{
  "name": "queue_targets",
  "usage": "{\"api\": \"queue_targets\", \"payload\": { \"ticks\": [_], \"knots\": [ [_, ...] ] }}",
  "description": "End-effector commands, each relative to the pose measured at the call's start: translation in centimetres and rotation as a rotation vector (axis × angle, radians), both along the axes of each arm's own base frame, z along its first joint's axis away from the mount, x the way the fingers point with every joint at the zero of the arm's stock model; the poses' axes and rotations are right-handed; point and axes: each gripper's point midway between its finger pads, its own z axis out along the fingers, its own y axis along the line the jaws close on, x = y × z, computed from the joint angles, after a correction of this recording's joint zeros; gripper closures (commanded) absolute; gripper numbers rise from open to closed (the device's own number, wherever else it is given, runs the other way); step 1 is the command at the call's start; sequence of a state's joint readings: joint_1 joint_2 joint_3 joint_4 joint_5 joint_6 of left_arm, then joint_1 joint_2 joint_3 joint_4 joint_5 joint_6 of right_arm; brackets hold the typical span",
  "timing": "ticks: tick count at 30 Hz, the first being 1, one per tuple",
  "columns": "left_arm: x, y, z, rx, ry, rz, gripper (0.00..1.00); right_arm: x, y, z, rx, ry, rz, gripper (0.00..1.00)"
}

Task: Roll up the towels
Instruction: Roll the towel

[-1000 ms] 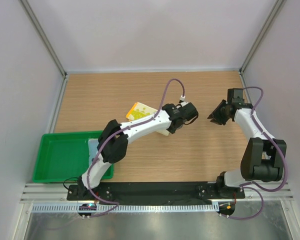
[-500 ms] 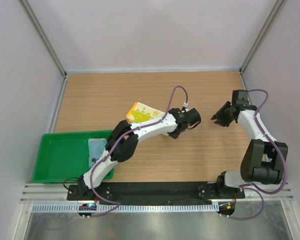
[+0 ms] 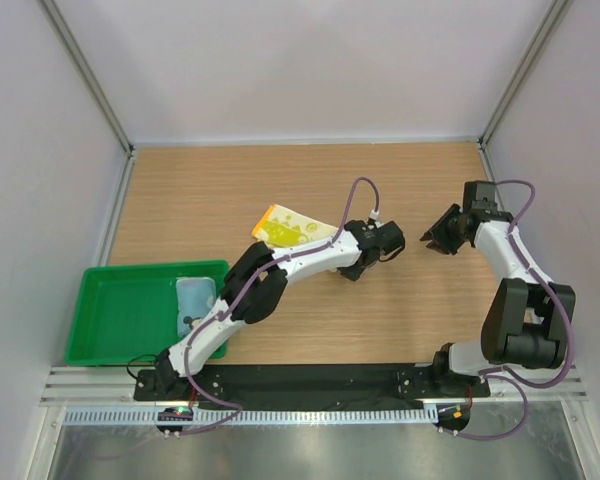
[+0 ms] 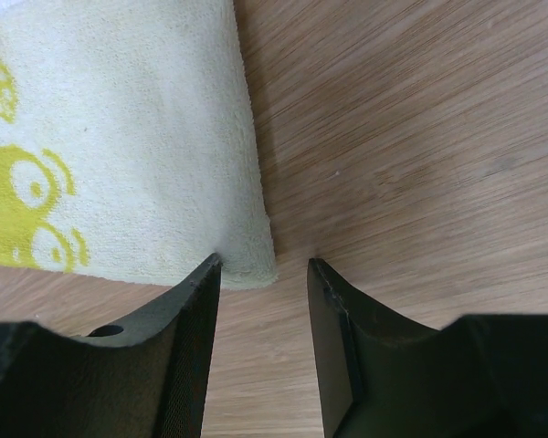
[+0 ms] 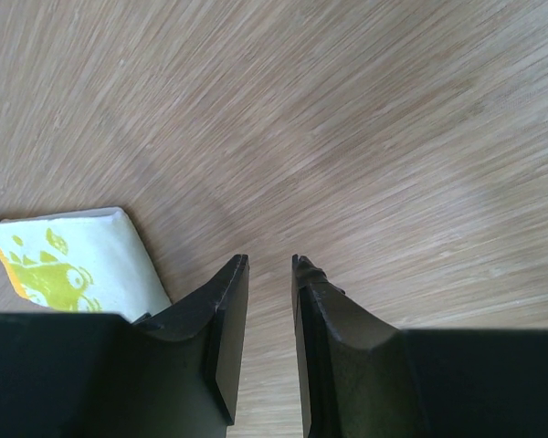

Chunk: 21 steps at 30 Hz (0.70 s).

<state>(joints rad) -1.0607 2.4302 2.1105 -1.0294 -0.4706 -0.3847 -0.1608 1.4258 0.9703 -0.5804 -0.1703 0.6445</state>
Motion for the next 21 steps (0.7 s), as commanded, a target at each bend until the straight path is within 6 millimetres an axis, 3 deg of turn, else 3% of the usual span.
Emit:
{"api": "queue_targets", "payload": {
  "ticks": [1,5,9,10,12,18,21],
  "knots": [
    [0.1,-0.2,-0.6,0.005,-0.008,0.005,0.55,0.5,0.0,0.7,-0.004,-0.038,0.016,0.67],
    [-0.3,0.6,-1.9,0.015,0.017,0.010,0.60,0.5,0.0,0.6,-0.006,-0.037,0.018,0.67],
    [-0.4,1.3,-2.0,-0.002,0.019,0.016,0.87,0.4,0.7,0.5,0.031,-0.046,0.038,0.68],
    [-0.3,1.4,-2.1,-0.005,0.022,0.018,0.90,0.9,1.1,0.6,0.051,-0.071,0.050,0.67],
    [-0.3,1.9,-2.3,-0.006,0.024,0.026,0.99,1.0,3.2,0.7,0.157,-0.101,0.118,0.61],
    [-0.4,1.8,-1.0,-0.080,0.010,0.022,1.00,1.6,7.7,-0.3,0.340,-0.092,0.241,0.37],
    [-0.9,1.9,-0.2,-0.129,0.036,0.014,1.00,1.7,10.2,-1.8,0.403,-0.042,0.286,0.36]
  ]
}}
